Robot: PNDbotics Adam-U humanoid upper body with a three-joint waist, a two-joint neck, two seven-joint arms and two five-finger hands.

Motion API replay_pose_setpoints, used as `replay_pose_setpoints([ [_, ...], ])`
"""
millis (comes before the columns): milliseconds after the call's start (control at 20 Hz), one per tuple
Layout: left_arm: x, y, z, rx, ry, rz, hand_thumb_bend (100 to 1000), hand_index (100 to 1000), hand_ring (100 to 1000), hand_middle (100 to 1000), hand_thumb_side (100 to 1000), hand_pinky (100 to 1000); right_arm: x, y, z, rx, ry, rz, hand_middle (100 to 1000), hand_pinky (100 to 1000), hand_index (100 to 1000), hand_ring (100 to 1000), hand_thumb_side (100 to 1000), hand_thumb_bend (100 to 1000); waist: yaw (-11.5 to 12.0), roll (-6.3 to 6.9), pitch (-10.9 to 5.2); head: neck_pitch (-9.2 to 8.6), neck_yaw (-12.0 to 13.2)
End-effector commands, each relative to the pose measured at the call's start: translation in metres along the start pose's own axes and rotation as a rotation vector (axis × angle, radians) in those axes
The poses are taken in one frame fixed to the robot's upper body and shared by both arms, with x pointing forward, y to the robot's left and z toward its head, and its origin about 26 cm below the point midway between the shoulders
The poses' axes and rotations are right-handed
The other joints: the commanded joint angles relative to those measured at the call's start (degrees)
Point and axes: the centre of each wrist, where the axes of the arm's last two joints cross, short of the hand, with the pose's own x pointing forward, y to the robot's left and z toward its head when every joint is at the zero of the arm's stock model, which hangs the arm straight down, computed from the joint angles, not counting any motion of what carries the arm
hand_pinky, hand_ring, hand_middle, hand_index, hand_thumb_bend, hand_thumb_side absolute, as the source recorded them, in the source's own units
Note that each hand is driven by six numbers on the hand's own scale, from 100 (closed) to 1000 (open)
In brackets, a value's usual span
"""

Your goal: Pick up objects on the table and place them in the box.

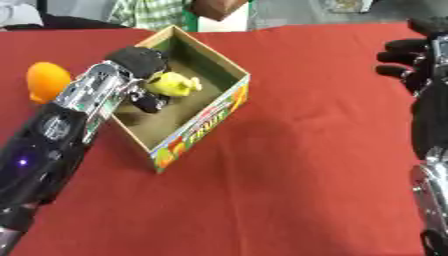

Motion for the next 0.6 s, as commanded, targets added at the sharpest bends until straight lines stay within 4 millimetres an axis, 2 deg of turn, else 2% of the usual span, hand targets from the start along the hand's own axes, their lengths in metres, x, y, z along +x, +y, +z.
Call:
replay_pose_setpoints([
  [50,-0.014,0.022,0.009,0.053,0.050,-0.016,626,1000,949,978,858,850,0.008,0.000,-0.003,0.006,-0.031,-0.002,599,668,851,670,874,100,-0.1,-0.04,-1.05,-0.33,-0.1],
  [100,-0.017,0.023,0.009,0.062,0.065,-0.013,656,1000,962,985,880,864,0.008,0.000,-0.003,0.005,-0.031,-0.002,599,668,851,670,874,100,-0.1,-0.03,-1.08,-0.28,-0.1],
  [250,-0.024,0.025,0.011,0.079,0.091,0.010,668,1000,980,999,924,881,0.008,0.000,-0.003,0.005,-0.031,-0.003,600,668,852,670,888,100,-0.2,0.06,-1.14,-0.18,-0.4],
  [300,-0.027,0.025,0.011,0.085,0.096,0.026,667,1000,988,1000,973,886,0.008,0.000,-0.003,0.004,-0.031,-0.002,599,668,851,670,874,100,-0.2,0.09,-1.16,-0.13,-0.6],
  [600,-0.054,0.031,0.018,0.111,0.098,0.152,651,1000,996,1000,997,890,0.008,-0.001,-0.003,-0.001,-0.032,0.002,599,668,851,670,874,100,-0.2,0.25,-1.22,0.22,-2.0],
])
